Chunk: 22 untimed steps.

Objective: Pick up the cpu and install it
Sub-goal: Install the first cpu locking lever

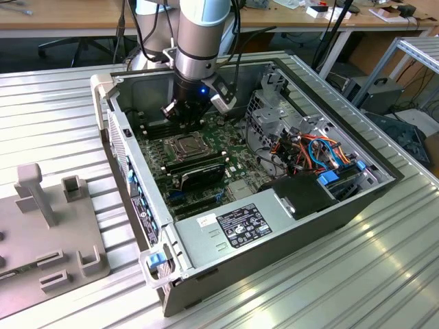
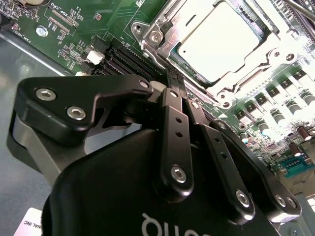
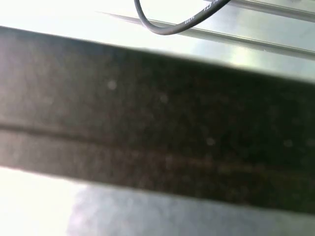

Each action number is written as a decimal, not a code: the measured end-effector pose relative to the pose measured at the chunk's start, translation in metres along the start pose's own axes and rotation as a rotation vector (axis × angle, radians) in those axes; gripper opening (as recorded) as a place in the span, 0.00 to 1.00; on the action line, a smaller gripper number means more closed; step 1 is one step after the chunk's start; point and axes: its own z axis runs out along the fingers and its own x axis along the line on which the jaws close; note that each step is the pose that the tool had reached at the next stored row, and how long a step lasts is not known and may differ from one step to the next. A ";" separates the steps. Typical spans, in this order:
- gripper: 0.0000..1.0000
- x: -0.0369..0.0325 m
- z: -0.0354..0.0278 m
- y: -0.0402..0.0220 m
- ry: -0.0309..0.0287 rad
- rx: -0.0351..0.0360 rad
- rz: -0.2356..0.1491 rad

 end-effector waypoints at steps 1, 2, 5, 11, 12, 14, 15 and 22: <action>0.11 0.0000 0.0000 0.0000 0.0000 -0.0001 0.000; 0.11 0.0000 0.0000 0.0000 0.0000 0.0000 0.000; 0.11 0.0000 0.0003 0.0000 -0.0002 -0.0003 0.000; 0.11 0.0000 0.0009 0.0000 -0.0001 -0.0003 0.000; 0.11 0.0000 0.0010 -0.0001 0.0000 -0.0001 0.000; 0.11 0.0000 0.0011 -0.0001 0.0000 -0.0001 0.000; 0.11 0.0001 0.0011 -0.0001 0.0000 -0.0001 0.000; 0.11 0.0001 0.0011 -0.0001 -0.0012 -0.0076 0.000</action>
